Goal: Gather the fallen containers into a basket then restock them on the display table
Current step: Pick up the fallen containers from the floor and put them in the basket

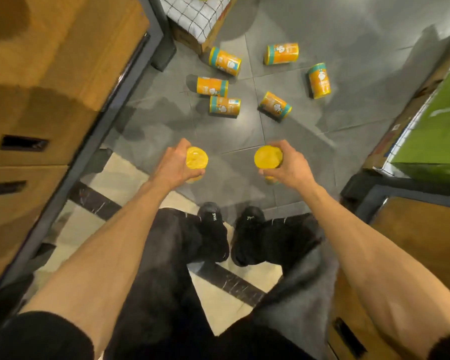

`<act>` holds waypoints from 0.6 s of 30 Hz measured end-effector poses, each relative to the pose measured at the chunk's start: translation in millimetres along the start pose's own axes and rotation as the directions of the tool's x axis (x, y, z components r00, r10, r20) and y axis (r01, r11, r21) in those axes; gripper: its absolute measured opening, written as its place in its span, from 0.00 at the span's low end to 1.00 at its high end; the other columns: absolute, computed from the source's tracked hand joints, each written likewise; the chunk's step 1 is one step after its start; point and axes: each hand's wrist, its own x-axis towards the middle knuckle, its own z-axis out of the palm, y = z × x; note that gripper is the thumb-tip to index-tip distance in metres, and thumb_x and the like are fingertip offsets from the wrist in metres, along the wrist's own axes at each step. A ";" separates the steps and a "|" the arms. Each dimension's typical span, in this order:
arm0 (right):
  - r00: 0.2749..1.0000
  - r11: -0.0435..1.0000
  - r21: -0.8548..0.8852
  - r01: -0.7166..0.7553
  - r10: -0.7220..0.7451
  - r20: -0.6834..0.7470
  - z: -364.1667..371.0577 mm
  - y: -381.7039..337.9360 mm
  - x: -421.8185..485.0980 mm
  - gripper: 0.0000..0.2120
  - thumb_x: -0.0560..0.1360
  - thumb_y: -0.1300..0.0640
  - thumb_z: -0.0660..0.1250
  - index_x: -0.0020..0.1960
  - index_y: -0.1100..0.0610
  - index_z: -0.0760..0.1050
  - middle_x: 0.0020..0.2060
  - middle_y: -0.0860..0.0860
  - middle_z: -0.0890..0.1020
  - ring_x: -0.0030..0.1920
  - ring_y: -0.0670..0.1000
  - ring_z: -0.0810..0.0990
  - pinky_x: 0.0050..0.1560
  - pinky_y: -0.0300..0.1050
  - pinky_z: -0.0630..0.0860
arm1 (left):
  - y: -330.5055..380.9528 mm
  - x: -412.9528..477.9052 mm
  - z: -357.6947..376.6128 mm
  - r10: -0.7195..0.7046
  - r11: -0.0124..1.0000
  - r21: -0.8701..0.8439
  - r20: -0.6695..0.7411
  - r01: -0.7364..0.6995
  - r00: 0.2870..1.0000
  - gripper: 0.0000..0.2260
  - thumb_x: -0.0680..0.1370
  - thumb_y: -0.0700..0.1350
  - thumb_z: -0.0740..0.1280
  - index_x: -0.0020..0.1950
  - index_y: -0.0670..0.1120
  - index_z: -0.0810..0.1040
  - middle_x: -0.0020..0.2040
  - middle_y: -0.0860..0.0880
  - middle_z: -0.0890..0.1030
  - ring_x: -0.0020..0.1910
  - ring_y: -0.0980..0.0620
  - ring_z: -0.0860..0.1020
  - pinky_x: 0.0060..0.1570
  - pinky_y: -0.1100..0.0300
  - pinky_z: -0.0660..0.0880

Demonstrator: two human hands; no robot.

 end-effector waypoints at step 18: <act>0.929 0.927 0.067 0.369 -0.370 0.015 -172.2 -173.1 -240.9 0.35 0.63 0.43 0.81 0.66 0.45 0.71 0.61 0.43 0.78 0.59 0.49 0.77 0.58 0.53 0.76 | 142.2 -314.1 -157.5 -0.310 0.906 -0.397 -0.386 0.147 0.869 0.35 0.65 0.62 0.77 0.68 0.53 0.71 0.64 0.51 0.77 0.62 0.47 0.75 0.59 0.52 0.72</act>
